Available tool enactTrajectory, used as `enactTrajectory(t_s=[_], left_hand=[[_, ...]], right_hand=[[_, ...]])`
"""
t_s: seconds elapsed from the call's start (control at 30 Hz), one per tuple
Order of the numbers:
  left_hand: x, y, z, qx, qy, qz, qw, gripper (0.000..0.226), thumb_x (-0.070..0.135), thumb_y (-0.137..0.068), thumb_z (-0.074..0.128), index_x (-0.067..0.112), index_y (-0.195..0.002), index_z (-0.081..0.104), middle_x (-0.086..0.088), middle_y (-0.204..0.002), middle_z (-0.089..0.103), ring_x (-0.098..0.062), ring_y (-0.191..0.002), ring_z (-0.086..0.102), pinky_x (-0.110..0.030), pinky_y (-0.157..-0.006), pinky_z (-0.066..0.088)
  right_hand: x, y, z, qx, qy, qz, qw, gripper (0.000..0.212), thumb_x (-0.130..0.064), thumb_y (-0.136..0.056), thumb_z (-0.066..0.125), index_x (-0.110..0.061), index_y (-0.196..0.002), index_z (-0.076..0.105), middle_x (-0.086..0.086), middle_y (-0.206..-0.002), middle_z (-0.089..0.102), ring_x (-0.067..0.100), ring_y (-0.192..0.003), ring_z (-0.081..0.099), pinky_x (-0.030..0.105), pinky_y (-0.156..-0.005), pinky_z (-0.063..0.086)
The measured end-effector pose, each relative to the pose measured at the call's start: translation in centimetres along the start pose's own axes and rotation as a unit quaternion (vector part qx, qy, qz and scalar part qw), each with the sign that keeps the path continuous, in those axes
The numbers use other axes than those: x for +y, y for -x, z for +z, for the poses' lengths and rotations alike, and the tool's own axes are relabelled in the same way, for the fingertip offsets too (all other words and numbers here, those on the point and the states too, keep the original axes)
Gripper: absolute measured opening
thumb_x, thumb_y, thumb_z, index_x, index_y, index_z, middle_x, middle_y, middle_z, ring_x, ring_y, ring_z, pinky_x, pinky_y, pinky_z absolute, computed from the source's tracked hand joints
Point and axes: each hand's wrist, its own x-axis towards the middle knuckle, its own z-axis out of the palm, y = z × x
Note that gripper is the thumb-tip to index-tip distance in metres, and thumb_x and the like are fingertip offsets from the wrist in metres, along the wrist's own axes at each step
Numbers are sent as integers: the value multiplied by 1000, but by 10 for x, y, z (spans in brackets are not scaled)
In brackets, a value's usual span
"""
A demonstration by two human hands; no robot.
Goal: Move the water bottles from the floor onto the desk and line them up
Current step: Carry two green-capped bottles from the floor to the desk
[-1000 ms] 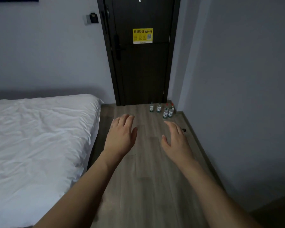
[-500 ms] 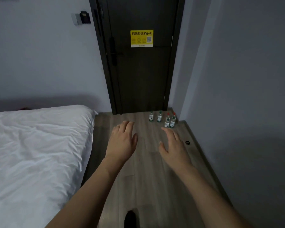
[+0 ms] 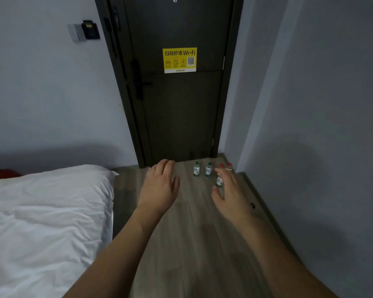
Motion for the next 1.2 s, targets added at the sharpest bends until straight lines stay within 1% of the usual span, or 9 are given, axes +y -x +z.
enactTrajectory(t_s=[0.1,0.2,0.3,0.43,0.6,0.8,0.9,1.0,1.2], left_hand=[[-15,-34,19,-10,7,-1,1000,47,33,-99,51,9,-140,49,-11,-140,51,-28,-128,48,-42,-110,39],[-30,-69,41,-18,4,-10,1000,48,36,-100,48,11,-141,47,-9,-141,50,-27,-129,47,-40,-111,39],[-47,-112,64,-22,4,-4,1000,47,34,-100,50,10,-139,49,-10,-139,52,-28,-127,49,-40,-109,40],[-73,-195,96,-29,-8,-11,999,48,33,-100,50,10,-142,47,-10,-143,49,-28,-131,46,-42,-112,38],[-86,-305,124,-35,-19,4,999,48,33,-100,51,10,-142,46,-10,-144,49,-29,-131,46,-43,-111,38],[-101,-402,148,-24,-6,-10,1000,45,28,-98,56,6,-138,51,-14,-139,52,-33,-126,49,-44,-108,40],[-118,-437,162,-28,-4,-19,999,46,29,-99,55,8,-139,50,-12,-141,51,-32,-128,48,-43,-109,40],[-133,-475,177,-31,-2,-31,999,46,31,-99,54,9,-140,49,-11,-142,50,-31,-129,47,-43,-109,40],[-174,-558,213,-50,7,-15,999,47,32,-99,52,9,-140,48,-10,-142,49,-30,-129,47,-44,-110,39]], right_hand=[[9,-37,15,5,-2,10,1000,51,-22,-93,58,-25,-141,42,-4,-143,46,11,-131,43,30,-108,38],[25,-72,32,6,-1,12,1000,50,-20,-92,58,-23,-140,45,-4,-142,47,9,-130,43,31,-109,40],[45,-118,52,-2,-5,21,1000,50,-22,-93,58,-25,-141,43,-6,-143,44,5,-129,41,30,-107,41],[77,-201,77,-4,-5,24,1000,51,-23,-92,57,-26,-141,42,-6,-141,46,10,-127,46,33,-105,45],[115,-307,89,-2,-7,54,998,53,-25,-93,58,-28,-143,40,-5,-145,44,12,-129,44,24,-100,35],[139,-404,102,1,-8,49,999,52,-19,-93,57,-21,-143,44,-3,-144,46,11,-130,43,19,-101,29],[146,-438,112,0,-13,33,999,50,-16,-93,57,-19,-141,45,-3,-141,47,5,-127,41,16,-101,29],[157,-476,126,0,-26,48,998,50,-17,-94,56,-22,-142,44,-5,-143,45,-2,-125,34,17,-103,27],[178,-556,163,-10,-7,65,998,50,-20,-96,57,-23,-143,41,-3,-146,44,13,-134,40,20,-105,29]])
